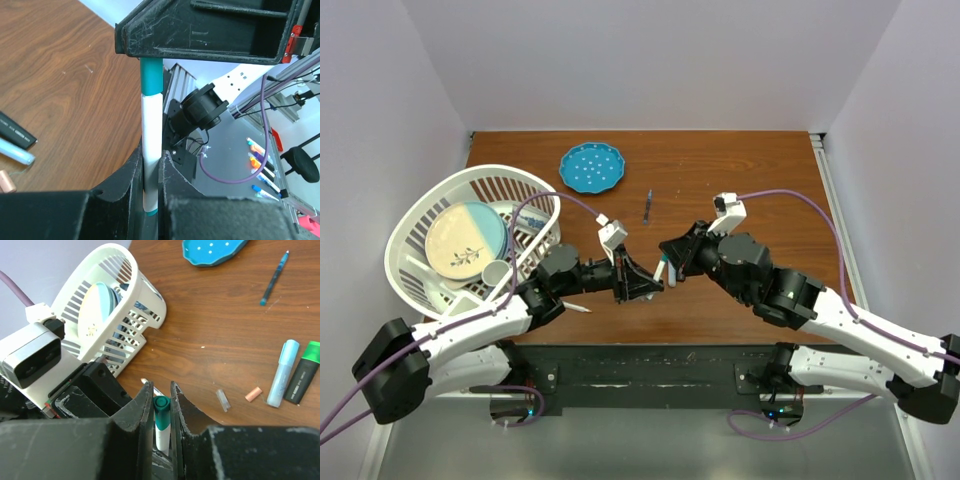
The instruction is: Insert the pens into the pen caps
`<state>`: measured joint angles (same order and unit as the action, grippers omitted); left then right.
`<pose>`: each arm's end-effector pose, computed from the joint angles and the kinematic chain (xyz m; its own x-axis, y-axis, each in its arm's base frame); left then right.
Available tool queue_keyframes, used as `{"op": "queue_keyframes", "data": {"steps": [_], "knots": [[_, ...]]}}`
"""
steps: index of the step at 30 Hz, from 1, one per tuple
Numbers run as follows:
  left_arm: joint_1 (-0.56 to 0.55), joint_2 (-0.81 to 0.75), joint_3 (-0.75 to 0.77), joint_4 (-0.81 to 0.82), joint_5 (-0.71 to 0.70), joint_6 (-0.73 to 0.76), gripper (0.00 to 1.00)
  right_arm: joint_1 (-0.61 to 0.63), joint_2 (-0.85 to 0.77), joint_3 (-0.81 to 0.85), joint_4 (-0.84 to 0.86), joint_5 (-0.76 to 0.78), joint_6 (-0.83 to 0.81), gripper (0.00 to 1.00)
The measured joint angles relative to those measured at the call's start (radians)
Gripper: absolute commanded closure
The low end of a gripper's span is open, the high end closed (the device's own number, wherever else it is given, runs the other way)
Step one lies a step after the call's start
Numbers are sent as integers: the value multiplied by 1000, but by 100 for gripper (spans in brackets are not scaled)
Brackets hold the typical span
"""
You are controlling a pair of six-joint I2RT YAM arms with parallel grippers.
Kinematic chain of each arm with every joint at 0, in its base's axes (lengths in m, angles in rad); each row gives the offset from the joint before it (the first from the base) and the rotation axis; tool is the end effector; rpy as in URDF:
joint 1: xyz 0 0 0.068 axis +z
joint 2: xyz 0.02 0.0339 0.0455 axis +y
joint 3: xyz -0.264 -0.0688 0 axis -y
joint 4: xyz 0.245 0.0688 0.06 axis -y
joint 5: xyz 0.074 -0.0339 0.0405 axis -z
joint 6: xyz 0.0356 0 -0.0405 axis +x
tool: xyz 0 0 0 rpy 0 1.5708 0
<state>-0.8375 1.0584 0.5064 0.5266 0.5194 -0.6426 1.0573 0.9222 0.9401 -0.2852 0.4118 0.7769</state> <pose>0.1445 -0.1868 0.2635 -0.5992 -0.1122 -0.7927 0.7720 0.1813 -0.6092 0.1142 0.1735 0.3601 -0.5192 0.3873 -0.7619 -0.3430 0.7221 0.6008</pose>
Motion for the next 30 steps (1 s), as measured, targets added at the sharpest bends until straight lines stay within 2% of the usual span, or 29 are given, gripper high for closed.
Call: {"op": "queue_keyframes", "data": {"steps": [19,30], "knots": [[-10,92,45,-144,-53,64,100,0,42,-87,-5,74,121,100],[-18,150,53,-211,-16,68,100,93,27,-220,71,201,222,100]]}}
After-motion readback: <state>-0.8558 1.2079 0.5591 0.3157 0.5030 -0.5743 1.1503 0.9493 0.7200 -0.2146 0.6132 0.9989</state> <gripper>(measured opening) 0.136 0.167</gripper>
